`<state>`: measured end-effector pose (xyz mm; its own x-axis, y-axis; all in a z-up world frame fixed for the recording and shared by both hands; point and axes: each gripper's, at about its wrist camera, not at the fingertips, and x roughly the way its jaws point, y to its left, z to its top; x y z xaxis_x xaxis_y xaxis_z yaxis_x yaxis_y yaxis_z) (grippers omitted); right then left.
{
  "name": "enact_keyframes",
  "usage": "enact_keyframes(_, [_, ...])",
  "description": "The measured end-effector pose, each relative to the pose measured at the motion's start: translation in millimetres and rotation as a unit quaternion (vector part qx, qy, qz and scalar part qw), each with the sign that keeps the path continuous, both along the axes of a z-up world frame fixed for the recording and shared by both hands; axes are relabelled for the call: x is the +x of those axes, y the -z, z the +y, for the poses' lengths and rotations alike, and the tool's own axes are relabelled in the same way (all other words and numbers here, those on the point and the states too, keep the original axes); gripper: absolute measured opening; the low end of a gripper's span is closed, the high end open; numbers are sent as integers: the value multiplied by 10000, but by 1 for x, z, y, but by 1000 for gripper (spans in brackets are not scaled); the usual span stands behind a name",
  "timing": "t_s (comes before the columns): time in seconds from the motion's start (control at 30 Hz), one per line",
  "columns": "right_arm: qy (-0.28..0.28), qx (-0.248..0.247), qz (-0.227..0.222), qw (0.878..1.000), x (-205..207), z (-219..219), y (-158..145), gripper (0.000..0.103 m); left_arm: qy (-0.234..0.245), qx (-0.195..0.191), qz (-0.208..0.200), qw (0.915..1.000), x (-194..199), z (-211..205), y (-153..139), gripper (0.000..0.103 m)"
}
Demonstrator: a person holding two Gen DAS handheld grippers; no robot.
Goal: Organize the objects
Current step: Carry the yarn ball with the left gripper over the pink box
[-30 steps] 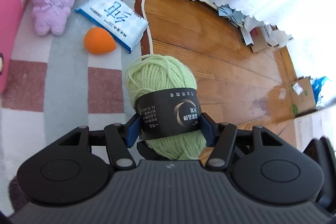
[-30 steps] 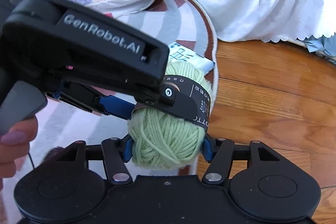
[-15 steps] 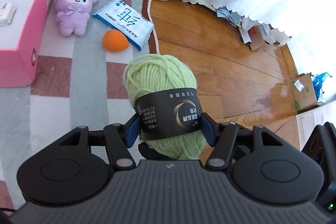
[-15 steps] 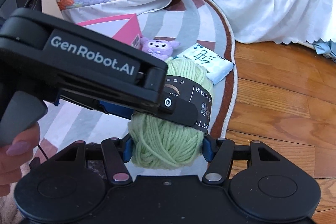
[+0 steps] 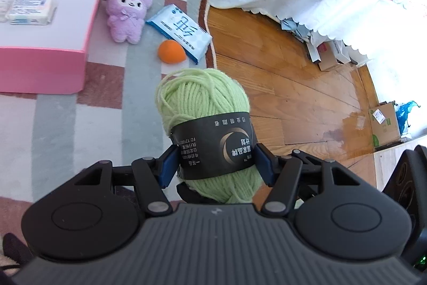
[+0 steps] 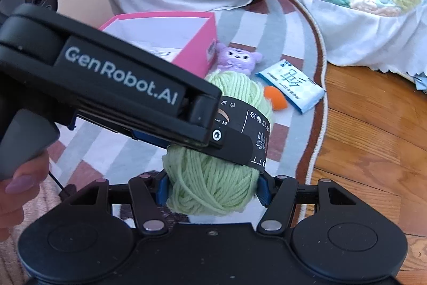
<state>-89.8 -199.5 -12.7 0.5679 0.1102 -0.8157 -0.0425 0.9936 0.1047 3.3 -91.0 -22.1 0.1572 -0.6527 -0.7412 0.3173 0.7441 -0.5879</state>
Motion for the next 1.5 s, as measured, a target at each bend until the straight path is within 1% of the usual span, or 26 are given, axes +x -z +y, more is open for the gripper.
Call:
enact_keyframes(0.27, [-171, 36, 68, 9998, 9, 19, -6, 66, -159, 114, -144, 9997, -7, 22, -11, 60])
enact_keyframes(0.57, [-562, -182, -4, 9983, 27, 52, -24, 66, -519, -6, -265, 9983, -6, 62, -26, 60])
enact_keyframes(0.93, [-828, -202, -56, 9963, 45, 75, -38, 66, -860, -3, -437, 9953, -3, 92, -43, 60])
enact_keyframes(1.07, [-875, -181, -112, 9959, 53, 81, -43, 66, -920, 7, -520, 9944, 2, 99, -49, 61])
enact_keyframes(1.23, [-807, -129, -146, 9965, 63, 89, -42, 66, -1007, 111, -623, 9929, 7, 106, -52, 61])
enact_keyframes(1.37, [-780, -1, -137, 9969, 73, 91, -41, 66, -1061, 178, -693, 9918, 12, 110, -53, 61])
enact_keyframes(1.5, [-788, 86, -227, 9966, 84, 94, -42, 66, -1117, 219, -777, 9905, 23, 116, -56, 61])
